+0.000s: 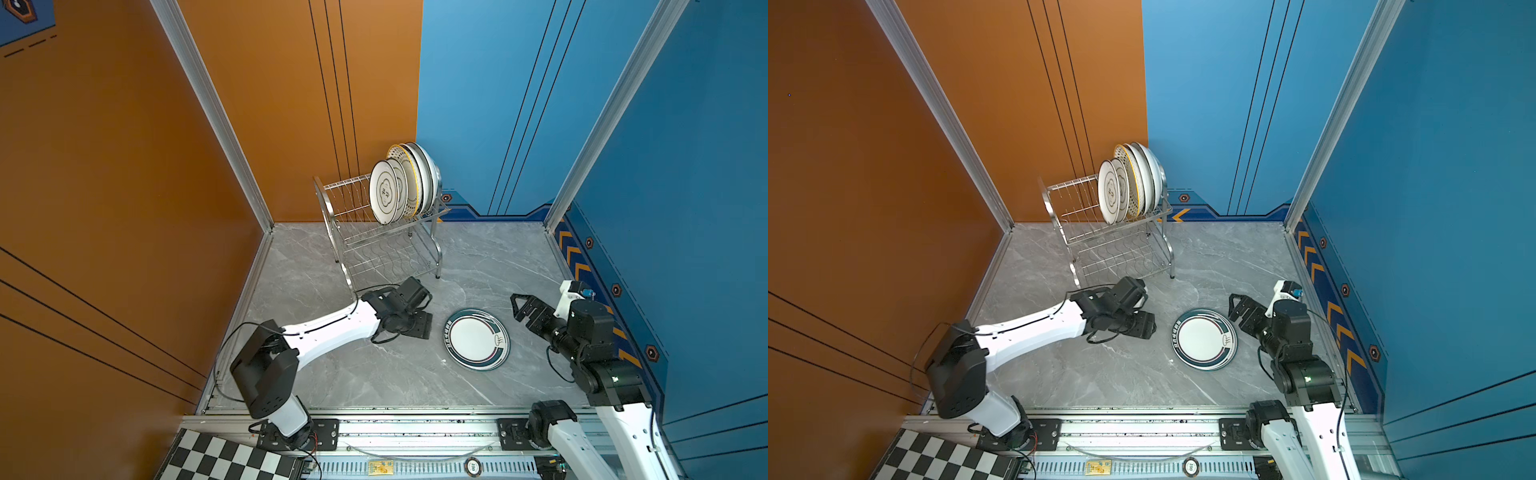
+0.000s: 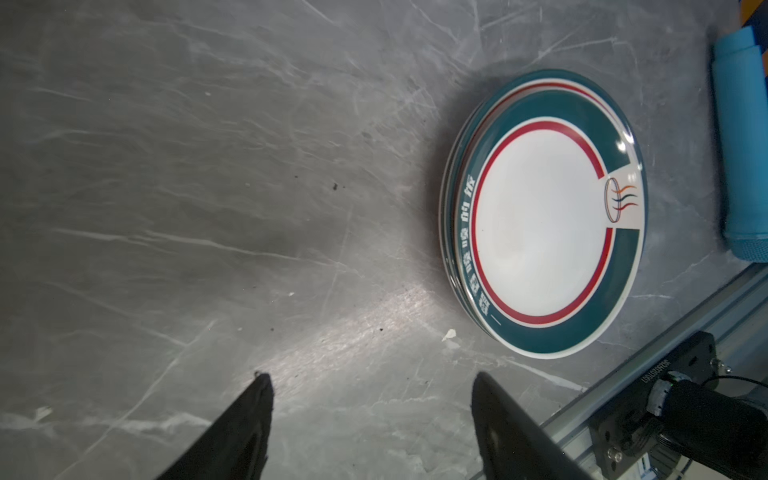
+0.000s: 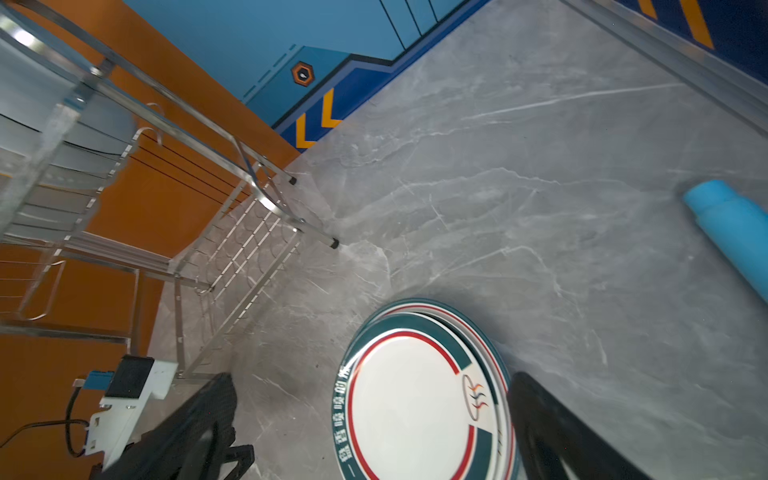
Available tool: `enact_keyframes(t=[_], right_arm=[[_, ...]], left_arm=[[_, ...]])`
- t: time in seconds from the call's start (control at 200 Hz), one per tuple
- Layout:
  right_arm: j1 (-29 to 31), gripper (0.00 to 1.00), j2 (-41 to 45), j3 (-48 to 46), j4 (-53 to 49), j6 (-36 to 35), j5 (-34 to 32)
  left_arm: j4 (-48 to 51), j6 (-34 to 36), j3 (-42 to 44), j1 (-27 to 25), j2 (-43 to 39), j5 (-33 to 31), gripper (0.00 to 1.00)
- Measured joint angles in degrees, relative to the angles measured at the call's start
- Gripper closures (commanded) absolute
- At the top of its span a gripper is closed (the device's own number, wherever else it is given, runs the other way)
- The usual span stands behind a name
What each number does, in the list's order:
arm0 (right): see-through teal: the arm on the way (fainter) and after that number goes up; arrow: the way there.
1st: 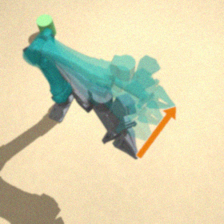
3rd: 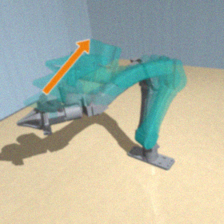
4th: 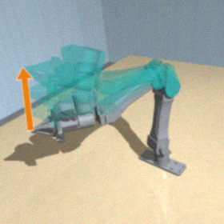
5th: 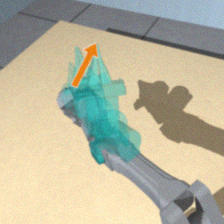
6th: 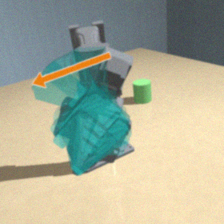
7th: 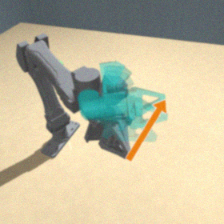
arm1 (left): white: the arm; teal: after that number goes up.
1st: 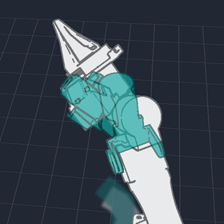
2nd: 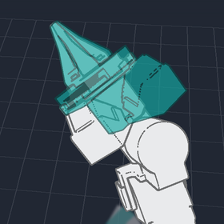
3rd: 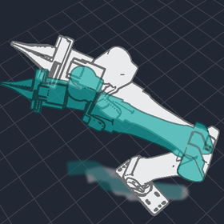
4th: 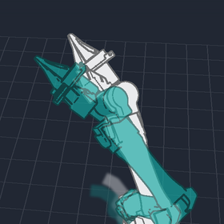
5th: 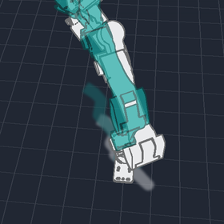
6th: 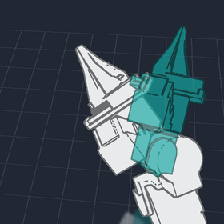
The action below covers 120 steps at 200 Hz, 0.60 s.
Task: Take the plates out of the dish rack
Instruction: 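Open the left gripper and draw it back from the stack, then reach the right gripper to the rack toward the white dark-green-printed plate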
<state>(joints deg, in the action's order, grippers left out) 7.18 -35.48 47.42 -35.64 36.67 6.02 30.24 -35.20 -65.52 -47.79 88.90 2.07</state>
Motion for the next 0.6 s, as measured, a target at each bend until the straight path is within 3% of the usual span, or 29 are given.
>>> enact_keyframes(t=[0.14, 0.195, 0.25, 0.375, 0.601], right_arm=[[9.6, 0.00, -8.1, 10.1, 1.8, -1.9, -3.3], [14.9, 0.00, -12.3, 15.6, 1.7, -3.0, -6.6], [20.9, 0.00, -17.8, 23.1, 1.3, -4.8, -10.5], [29.8, 0.00, -30.4, 38.4, 1.4, -7.9, -16.9], [36.7, 0.00, -48.9, 58.9, 0.9, -10.8, -21.4]], left_arm=[[0.4, 0.5, 4.6, 4.6, -6.4, -0.9, 0.17], [0.5, 0.9, 6.4, 6.0, -8.4, -1.0, 0.06], [0.8, 0.9, 8.0, 7.2, -9.9, -1.0, 0.00], [1.1, 1.1, 10.4, 9.3, -12.9, -1.0, 0.02], [1.2, 0.7, 14.4, 11.6, -18.8, -1.0, 0.02]])
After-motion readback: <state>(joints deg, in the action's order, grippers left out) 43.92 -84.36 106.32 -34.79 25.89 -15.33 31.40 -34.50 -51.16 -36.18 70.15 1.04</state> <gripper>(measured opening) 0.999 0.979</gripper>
